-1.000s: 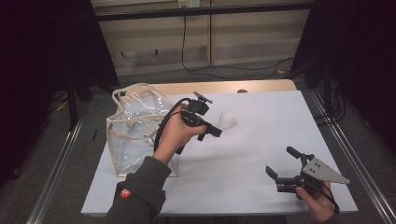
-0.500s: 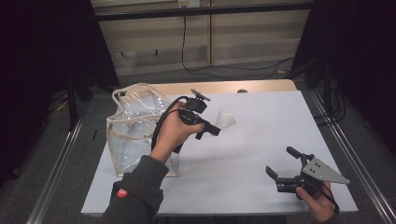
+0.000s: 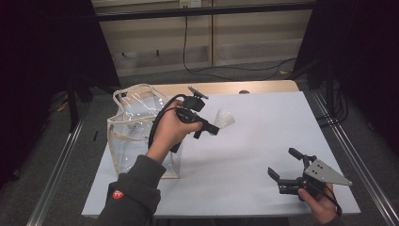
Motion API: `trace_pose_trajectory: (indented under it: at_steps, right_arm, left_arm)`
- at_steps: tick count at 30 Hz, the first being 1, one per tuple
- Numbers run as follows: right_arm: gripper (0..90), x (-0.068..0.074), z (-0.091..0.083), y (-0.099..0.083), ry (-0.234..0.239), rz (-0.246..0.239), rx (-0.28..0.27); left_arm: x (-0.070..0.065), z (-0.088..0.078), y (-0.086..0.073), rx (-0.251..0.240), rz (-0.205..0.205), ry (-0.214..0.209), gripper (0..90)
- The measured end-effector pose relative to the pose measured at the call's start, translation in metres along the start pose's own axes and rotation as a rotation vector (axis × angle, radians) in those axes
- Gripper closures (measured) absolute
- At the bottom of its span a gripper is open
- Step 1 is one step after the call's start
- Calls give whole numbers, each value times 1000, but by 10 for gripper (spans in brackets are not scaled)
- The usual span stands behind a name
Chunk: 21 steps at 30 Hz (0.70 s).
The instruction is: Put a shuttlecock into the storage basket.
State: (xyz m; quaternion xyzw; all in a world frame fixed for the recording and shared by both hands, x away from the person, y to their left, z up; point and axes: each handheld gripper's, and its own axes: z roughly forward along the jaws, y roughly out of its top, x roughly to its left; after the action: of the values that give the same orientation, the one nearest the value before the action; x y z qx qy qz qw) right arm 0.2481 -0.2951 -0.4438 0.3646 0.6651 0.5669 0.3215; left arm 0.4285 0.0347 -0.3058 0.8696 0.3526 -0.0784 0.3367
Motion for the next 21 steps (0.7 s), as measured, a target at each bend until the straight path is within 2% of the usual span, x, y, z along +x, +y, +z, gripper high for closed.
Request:
trace_pose_trajectory:
  at_steps: [21]
  right_arm:
    - [10, -1, 2, -1, 1, -2, 3]
  left_arm:
    - [2, -18, 2, 9, -15, -8, 653]
